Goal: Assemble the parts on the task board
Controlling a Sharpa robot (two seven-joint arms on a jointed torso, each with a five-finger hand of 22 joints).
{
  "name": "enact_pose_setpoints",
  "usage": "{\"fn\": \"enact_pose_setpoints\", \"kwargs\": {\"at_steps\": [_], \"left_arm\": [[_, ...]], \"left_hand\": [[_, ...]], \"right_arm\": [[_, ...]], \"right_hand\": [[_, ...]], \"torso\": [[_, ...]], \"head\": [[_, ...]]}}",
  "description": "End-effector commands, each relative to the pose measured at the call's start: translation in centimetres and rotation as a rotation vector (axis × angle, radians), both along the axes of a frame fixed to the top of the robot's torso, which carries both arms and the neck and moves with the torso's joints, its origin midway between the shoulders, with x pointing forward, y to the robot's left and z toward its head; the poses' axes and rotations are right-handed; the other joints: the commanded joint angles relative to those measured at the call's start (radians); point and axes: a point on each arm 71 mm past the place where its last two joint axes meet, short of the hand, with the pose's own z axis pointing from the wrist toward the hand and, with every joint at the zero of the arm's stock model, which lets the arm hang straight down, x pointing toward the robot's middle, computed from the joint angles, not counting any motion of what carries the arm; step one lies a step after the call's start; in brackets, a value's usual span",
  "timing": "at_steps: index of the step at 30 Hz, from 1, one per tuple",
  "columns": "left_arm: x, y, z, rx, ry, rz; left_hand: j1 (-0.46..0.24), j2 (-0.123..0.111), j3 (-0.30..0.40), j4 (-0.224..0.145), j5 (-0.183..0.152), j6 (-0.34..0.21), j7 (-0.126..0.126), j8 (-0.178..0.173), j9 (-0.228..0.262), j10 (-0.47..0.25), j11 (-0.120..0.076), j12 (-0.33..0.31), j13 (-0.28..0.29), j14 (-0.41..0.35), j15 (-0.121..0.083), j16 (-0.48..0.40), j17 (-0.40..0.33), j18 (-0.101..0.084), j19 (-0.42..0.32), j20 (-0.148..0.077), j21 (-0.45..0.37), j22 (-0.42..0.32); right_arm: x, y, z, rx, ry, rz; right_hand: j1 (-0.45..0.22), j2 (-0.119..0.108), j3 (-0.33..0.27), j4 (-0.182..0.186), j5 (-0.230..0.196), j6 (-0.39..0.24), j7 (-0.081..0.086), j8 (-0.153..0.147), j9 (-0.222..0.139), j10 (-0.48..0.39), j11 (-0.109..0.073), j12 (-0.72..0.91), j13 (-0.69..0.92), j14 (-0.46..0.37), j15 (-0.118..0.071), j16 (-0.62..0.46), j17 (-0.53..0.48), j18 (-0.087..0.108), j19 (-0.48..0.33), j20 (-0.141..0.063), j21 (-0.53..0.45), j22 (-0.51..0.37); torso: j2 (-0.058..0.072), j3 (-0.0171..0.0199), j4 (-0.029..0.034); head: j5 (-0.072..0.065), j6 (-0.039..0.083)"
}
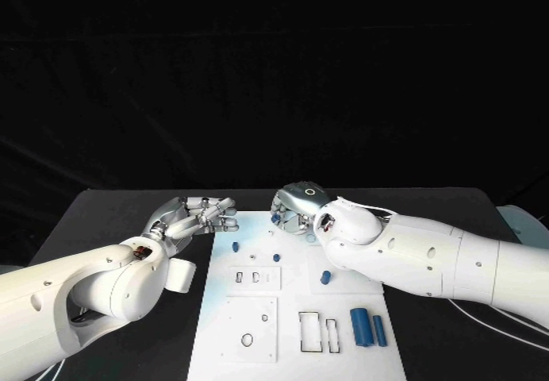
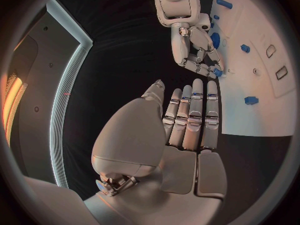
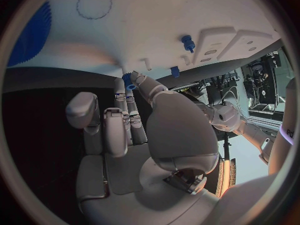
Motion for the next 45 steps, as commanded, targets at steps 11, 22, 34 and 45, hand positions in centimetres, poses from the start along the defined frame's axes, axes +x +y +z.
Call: {"fn": "enact_pose_setpoints", "kwargs": {"at_steps": [11,22,34,45], "left_arm": [[-0.02,-0.22,0.38,-0.013,-0.01,-0.017],[0.01,-0.18,0.45,-0.013,-0.012,-0.017],[0.06,-0.04,0.43,-0.012,-0.011,-0.014],[0.1,0.12,0.4,-0.01,-0.008,-0.011]], "left_hand": [[0.008,-0.002,0.005,0.0,0.004,-0.001,0.006,-0.008,-0.001,0.004,0.007,-0.008,0.001,0.005,-0.001,-0.007,0.002,0.005,0.006,-0.002,-0.005,-0.003],[0.008,-0.002,0.005,0.0,0.004,-0.001,0.006,-0.008,-0.001,0.004,0.007,-0.008,0.001,0.005,-0.001,-0.007,0.002,0.005,0.006,-0.002,-0.005,-0.003],[0.008,-0.002,0.005,0.0,0.004,-0.001,0.006,-0.008,-0.001,0.004,0.007,-0.008,0.001,0.005,-0.001,-0.007,0.002,0.005,0.006,-0.002,-0.005,-0.003],[0.009,-0.002,0.006,0.0,0.004,0.0,0.006,-0.008,-0.001,0.005,0.007,-0.008,0.001,0.005,-0.001,-0.007,0.002,0.005,0.006,-0.002,-0.005,-0.003]], "right_arm": [[0.51,0.14,-0.38,-0.023,0.014,-0.013],[0.62,0.1,-0.51,-0.045,0.023,-0.022],[0.27,-0.1,-0.58,-0.063,0.035,-0.016],[0.41,-0.49,-0.5,-0.062,0.019,-0.041]], "right_hand": [[0.014,0.011,0.006,0.006,-0.004,0.006,-0.007,0.003,0.039,-0.008,0.004,-0.004,0.002,0.061,-0.001,0.008,0.012,-0.01,0.003,0.0,0.007,0.004],[0.01,0.008,0.005,0.009,-0.005,0.001,-0.006,0.0,0.041,-0.012,0.005,-0.006,0.003,0.061,0.001,0.01,0.014,-0.01,0.002,0.001,0.008,0.005],[0.007,0.006,0.003,0.012,-0.007,0.001,-0.006,0.0,0.043,-0.011,0.005,-0.006,0.004,0.061,0.002,0.013,0.019,-0.011,0.004,0.002,0.012,0.012],[-0.002,-0.003,-0.002,0.019,-0.006,-0.001,-0.007,-0.001,0.047,-0.011,0.006,-0.008,0.006,0.062,0.002,0.019,0.028,-0.012,0.006,0.003,0.017,0.021]], "torso": [[0.003,-0.0008,0.0029],[0.004,0.0,0.0041],[0.005,0.0007,0.0035],[0.008,0.0007,0.0044]], "head": [[0.001,0.0],[-0.002,0.0],[0.001,0.0],[0.002,0.005]]}}
